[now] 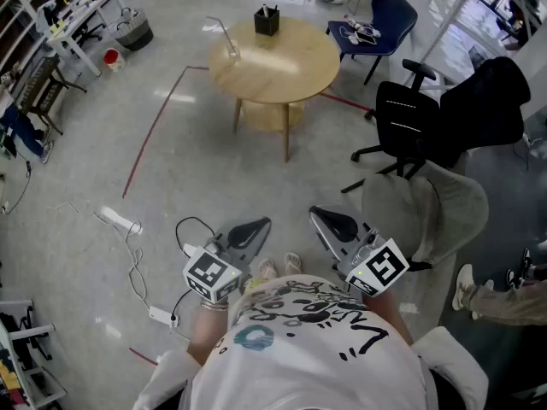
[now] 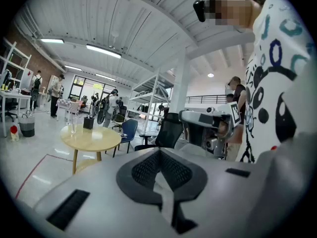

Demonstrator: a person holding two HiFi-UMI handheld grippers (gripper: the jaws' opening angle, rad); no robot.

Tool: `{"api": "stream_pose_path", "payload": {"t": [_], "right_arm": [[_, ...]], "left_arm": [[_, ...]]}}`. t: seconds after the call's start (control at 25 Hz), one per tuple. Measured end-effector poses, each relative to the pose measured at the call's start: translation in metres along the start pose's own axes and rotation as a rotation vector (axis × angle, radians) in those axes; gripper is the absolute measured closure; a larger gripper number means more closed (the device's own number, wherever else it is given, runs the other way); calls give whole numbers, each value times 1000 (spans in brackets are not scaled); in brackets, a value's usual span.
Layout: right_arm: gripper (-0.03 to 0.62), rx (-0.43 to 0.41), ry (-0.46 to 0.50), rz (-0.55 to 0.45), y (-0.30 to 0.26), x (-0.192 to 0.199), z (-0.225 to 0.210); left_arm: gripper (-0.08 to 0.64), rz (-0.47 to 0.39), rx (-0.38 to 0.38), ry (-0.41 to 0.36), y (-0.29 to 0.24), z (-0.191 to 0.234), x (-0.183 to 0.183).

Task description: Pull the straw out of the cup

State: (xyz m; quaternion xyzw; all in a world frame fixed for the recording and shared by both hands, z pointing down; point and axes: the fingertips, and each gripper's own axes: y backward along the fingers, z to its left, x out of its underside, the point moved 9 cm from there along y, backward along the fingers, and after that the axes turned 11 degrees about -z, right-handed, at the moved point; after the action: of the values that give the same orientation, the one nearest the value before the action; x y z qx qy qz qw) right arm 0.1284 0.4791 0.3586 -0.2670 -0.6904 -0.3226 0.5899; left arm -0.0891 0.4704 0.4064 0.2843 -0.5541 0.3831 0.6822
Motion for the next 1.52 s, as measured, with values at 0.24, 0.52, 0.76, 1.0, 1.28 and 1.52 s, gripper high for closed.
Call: {"api": "stream_pose_path", "payload": {"t": [0.24, 0.52, 0.76, 1.0, 1.28, 1.52], "right_arm": [[566, -17, -22, 1, -3, 0, 0], [565, -36, -94, -4, 2, 7, -3], [565, -69, -86, 48, 8, 12, -5], [565, -95, -94, 68, 16, 13, -15], [565, -116, -91, 65, 28, 10, -38], [565, -117, -110, 79, 38, 19, -50]], "left_arm": [[545, 7, -16, 18, 2, -2, 1], [545, 6, -39, 34, 5, -7, 7], [545, 14, -47, 31, 1, -17, 9], [545, 1, -63, 25, -12, -23, 8], [545, -10, -89, 27, -33, -28, 13], [545, 6, -134, 35, -38, -34, 25]]}}
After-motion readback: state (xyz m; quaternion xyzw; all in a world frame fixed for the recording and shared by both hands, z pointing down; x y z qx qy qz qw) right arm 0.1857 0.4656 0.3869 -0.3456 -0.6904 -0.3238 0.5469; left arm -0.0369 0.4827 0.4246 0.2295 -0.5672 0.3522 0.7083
